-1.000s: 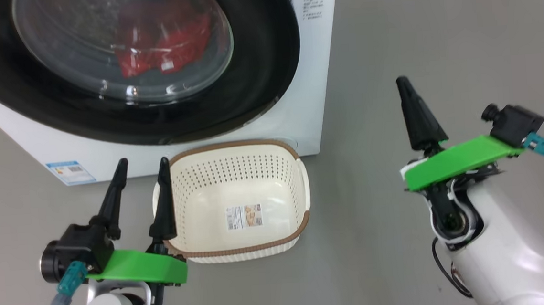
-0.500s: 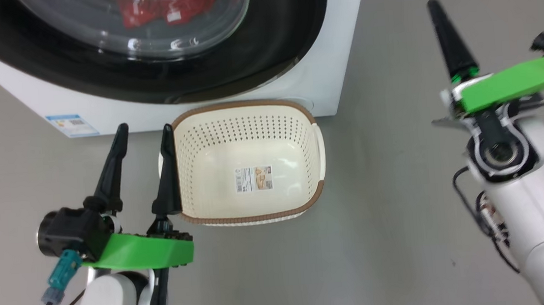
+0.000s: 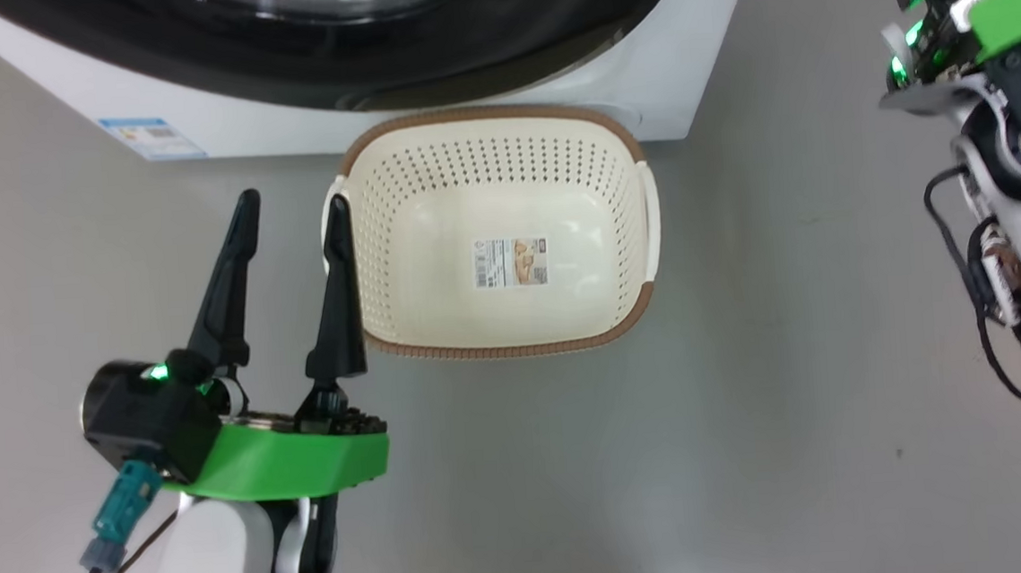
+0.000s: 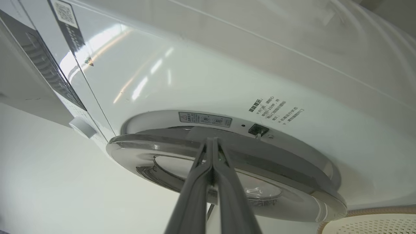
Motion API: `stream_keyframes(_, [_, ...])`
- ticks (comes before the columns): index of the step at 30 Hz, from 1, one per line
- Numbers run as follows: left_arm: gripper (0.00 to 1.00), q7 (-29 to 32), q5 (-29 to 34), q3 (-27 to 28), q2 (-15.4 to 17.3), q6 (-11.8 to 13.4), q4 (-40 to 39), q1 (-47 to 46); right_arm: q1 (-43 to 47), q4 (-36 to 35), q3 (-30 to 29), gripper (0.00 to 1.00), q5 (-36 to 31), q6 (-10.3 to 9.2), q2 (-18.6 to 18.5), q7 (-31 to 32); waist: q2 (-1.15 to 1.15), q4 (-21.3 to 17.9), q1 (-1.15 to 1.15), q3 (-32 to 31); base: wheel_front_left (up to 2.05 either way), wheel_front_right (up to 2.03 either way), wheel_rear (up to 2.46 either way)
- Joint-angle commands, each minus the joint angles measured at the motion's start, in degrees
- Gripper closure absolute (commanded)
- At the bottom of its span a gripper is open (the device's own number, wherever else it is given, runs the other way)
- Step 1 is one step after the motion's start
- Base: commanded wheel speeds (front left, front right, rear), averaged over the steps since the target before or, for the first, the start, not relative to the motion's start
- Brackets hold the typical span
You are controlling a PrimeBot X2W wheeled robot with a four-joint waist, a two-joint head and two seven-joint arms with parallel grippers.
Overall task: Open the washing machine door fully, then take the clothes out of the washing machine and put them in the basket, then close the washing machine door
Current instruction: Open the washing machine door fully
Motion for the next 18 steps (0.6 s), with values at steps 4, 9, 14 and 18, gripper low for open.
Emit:
stream_keyframes(4, [0.00,-0.3,-0.8,0.9,1.3,0.7,-2.4,-1.9,-3.3,-0.2,-0.1,1.00,2.1,0.03,-0.2,4.0,0.00,1.9,0.00,3.2,0.00,0.00,0.00])
stream_keyframes(9, [0.00,-0.3,-1.6,-0.6,1.3,0.9,-2.7,-3.0,-7.0,1.7,-1.0,1.00,5.5,0.03,-0.3,10.1,0.00,2.8,0.00,5.4,0.00,0.00,0.00])
stream_keyframes(14, [0.00,-0.3,-1.5,-2.7,1.3,1.0,-2.8,-4.7,-10.9,3.5,-2.3,1.00,7.9,0.03,-0.8,14.7,0.00,3.6,0.00,7.7,0.00,0.00,0.00])
stream_keyframes(18, [0.00,-0.3,-2.0,-4.1,1.3,1.4,-3.3,-5.8,-13.4,5.0,-2.4,1.00,8.0,0.03,-1.3,17.1,0.00,4.3,0.00,9.1,0.00,0.00,0.00])
